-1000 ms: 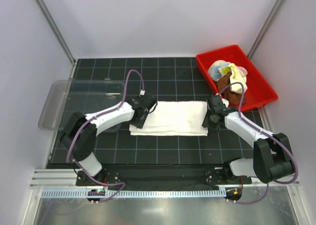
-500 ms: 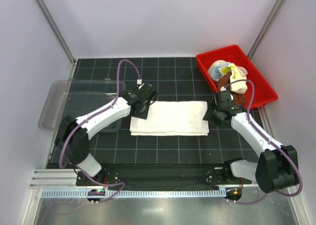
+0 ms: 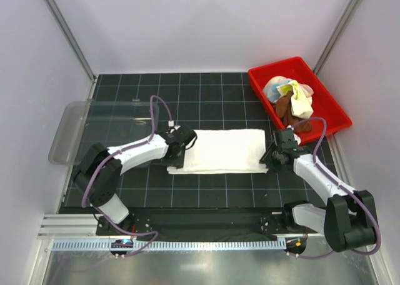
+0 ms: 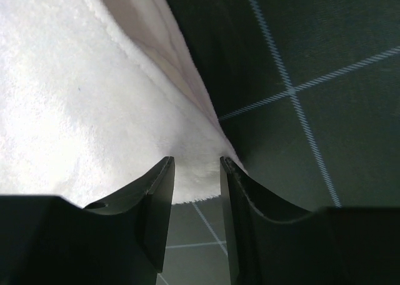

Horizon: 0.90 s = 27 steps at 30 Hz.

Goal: Fold and stack the towels
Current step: Fold the towel

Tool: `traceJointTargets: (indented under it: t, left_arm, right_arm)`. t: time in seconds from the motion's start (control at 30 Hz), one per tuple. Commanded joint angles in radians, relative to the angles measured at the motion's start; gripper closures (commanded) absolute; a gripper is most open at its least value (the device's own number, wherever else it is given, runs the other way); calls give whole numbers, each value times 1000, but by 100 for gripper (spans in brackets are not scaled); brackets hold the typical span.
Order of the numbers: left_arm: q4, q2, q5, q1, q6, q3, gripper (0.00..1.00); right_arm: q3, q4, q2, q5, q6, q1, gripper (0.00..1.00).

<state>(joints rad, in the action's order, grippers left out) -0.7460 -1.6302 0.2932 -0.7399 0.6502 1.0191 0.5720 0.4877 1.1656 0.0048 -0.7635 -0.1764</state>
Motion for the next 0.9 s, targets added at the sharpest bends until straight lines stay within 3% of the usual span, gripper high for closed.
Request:
traceJointTargets:
  t: [0.0,0.1,0.23,0.33,0.37,0.47,0.63,0.73,0.87]
  left_arm:
    - [16,53,12,-4,32,51,56]
    - [-12,81,4,-4,-18,166,54]
    - [-32,20,-11,0,-101,309,53]
    - [-46,-71,11,16,-129,389,53]
    - [-43,-94,9,40,-132,397,53]
    - [-3,-177,-35,94,-133,398,54]
    - [8,-264,-32,160,-152,395,55]
    - [34,-280,-43,183,-155,395,55]
    - [5,-298,-98,188,-175,450,56]
  right_arm:
    - [8,94,-66,155,9,11,57]
    - [71,150,-93,167,61,12,57]
    - [178,37,-55,-182,150,-18,54]
    - [235,-45,55,-294,202,-89,49]
    - [232,-82,84,-407,199,-95,49]
    - [187,-205,187,-509,193,-103,49]
    - [51,-209,233,-438,259,-54,50]
    - [-75,-248,189,-456,236,123,63]
    - [-55,-176,100,-396,224,137,68]
